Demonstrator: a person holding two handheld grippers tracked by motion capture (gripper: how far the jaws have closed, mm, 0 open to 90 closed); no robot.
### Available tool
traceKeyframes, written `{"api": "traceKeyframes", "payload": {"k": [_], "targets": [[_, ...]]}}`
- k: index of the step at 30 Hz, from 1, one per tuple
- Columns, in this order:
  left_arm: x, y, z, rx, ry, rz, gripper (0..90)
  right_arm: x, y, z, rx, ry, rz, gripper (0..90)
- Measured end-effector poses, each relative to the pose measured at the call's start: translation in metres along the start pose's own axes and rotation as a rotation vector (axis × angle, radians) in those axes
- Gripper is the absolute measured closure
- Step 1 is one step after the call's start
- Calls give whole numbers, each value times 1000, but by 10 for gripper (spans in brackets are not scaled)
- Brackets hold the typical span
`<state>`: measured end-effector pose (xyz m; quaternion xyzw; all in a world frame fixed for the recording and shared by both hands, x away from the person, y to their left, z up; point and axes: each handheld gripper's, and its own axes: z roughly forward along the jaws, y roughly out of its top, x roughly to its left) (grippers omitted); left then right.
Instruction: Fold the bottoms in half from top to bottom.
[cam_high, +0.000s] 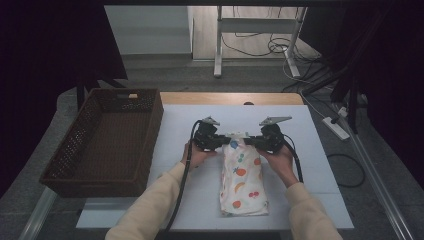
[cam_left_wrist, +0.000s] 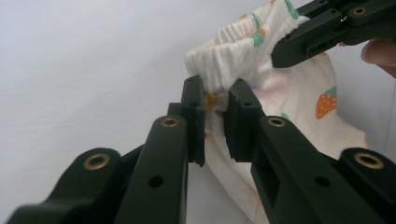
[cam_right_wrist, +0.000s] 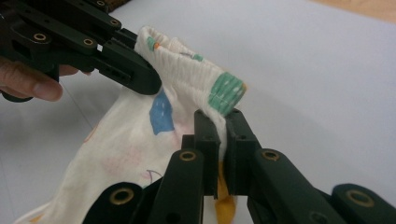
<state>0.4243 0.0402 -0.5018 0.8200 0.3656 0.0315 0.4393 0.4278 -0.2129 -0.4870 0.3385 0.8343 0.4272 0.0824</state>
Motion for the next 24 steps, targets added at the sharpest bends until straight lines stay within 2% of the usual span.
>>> {"api": "traceKeyframes", "payload": {"k": [7, 13, 19, 24], "targets": [[10, 1, -14, -27, 7, -10, 793, 8, 19, 6, -11, -7, -45, 852], [13, 5, -17, -35, 15, -2, 793, 10, 26, 7, -21, -23, -56, 852], [16, 12, -14, -35, 16, 4, 793, 7, 26, 7, -39, -29, -52, 851], [18, 25, -12, -33, 34, 33, 793, -1, 30, 7, -61, -42, -59, 851]]}}
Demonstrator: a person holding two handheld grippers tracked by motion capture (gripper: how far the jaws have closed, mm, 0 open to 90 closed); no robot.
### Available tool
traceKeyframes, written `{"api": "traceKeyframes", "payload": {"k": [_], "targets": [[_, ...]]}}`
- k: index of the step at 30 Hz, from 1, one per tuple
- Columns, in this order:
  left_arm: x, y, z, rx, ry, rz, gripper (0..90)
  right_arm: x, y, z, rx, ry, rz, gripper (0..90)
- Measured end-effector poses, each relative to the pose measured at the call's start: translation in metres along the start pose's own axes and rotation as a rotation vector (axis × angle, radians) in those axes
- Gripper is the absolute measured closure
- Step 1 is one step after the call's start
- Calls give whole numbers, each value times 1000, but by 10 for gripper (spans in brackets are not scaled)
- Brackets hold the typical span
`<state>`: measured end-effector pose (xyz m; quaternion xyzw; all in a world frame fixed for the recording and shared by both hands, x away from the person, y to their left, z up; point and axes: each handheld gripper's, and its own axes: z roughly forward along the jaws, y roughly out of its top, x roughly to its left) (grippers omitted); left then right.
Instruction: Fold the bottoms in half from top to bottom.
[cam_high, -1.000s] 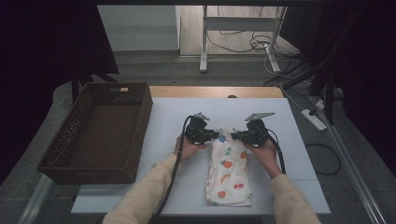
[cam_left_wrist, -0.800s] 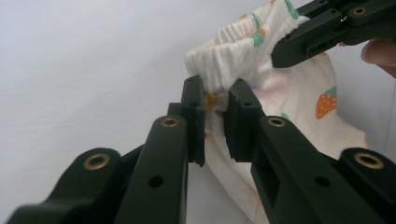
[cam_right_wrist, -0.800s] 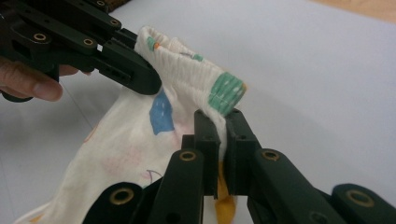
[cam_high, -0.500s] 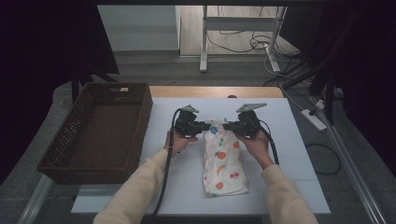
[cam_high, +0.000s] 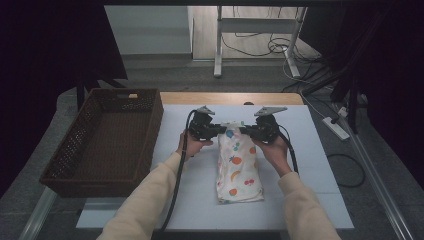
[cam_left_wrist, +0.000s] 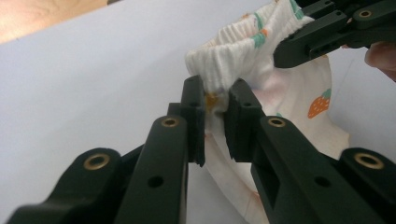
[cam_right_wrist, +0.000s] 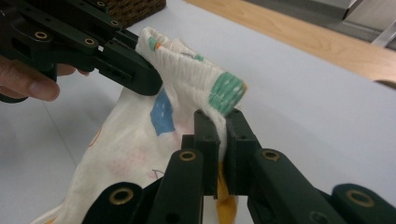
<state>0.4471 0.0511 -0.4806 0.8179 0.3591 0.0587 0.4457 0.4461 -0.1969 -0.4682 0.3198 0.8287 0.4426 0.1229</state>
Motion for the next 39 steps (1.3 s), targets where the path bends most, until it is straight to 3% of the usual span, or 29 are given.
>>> {"api": "traceKeyframes", "payload": {"k": [9, 17, 27, 39], "targets": [[2, 7, 3, 3, -7, 19, 792, -10, 5, -1, -7, -12, -25, 850], [-1, -2, 4, 8, -24, 11, 792, -7, -5, 2, -3, 3, -23, 848], [-12, -11, 6, 14, -48, 32, 792, -5, -20, -3, 4, 17, -17, 848], [-19, -16, 1, 12, -64, 34, 792, 3, -23, -10, 11, 28, -23, 848]]}}
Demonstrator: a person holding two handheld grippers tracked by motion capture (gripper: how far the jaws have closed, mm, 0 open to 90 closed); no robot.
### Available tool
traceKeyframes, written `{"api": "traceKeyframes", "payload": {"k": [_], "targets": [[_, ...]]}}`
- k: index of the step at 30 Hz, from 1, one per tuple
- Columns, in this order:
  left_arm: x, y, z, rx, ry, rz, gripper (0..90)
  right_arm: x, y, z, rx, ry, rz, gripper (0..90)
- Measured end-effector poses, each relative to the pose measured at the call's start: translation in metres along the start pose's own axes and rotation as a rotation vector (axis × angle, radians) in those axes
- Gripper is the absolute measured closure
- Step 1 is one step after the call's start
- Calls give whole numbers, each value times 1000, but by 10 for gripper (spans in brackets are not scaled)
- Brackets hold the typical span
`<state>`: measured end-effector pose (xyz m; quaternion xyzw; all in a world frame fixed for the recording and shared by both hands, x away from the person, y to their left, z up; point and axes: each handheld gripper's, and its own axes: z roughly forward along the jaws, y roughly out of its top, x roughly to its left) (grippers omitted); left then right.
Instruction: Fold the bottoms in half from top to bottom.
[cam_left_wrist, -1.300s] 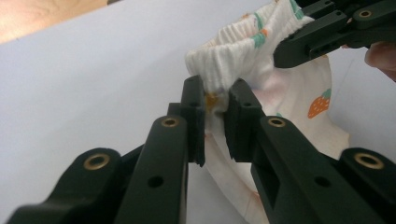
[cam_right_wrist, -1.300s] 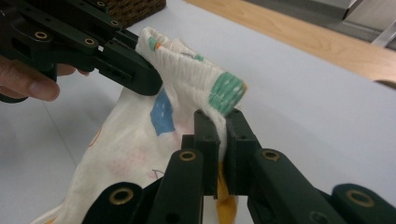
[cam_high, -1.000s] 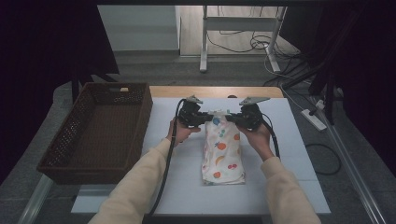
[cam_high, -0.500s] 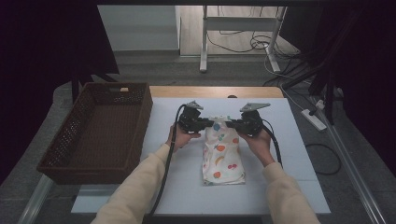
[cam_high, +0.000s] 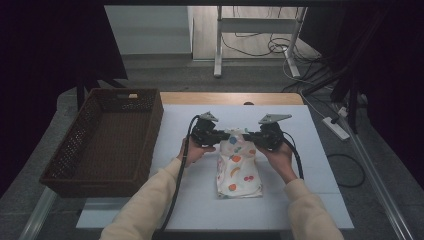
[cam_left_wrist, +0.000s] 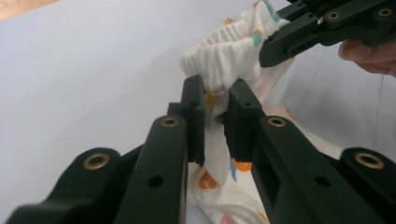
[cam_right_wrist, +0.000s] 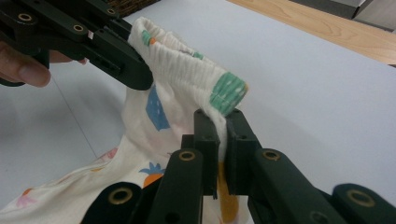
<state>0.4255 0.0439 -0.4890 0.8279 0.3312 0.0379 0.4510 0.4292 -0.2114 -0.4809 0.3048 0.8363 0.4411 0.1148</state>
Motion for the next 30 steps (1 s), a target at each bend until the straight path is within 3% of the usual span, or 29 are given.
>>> {"api": "traceKeyframes", "payload": {"k": [30], "targets": [[-13, -14, -9, -8, -41, -1, 791, 17, -10, -10, -10, 30, -11, 848]]}}
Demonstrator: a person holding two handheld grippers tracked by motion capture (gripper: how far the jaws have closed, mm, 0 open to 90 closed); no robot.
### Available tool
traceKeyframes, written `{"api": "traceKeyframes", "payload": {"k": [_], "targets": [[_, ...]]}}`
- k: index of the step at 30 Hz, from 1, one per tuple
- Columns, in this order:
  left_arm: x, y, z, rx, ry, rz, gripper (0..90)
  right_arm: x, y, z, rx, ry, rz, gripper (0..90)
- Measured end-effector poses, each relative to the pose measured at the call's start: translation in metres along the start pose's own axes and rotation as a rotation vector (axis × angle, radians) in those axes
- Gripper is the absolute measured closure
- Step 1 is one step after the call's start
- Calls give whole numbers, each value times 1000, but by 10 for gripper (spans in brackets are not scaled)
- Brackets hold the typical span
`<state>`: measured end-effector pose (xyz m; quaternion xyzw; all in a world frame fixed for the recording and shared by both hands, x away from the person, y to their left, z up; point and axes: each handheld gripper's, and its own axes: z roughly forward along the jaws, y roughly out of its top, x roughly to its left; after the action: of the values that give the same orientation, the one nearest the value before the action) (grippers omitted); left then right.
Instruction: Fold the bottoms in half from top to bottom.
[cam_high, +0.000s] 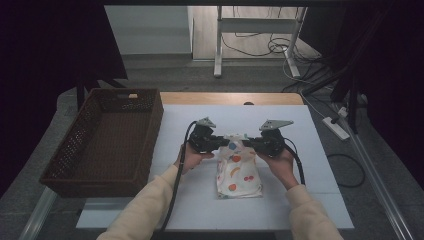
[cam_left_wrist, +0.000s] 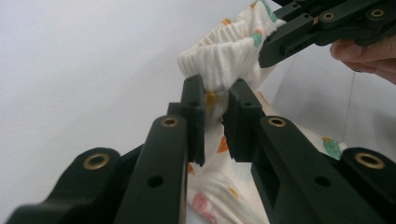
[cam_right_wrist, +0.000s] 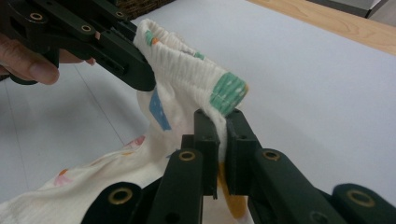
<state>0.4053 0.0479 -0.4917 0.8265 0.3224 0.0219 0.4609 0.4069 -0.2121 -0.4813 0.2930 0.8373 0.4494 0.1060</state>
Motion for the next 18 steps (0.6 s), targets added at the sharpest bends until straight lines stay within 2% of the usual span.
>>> {"api": "traceKeyframes", "payload": {"k": [18], "targets": [[-11, -9, 0, 10, -16, 8, 789, 8, -11, -6, 17, 11, -5, 848]]}}
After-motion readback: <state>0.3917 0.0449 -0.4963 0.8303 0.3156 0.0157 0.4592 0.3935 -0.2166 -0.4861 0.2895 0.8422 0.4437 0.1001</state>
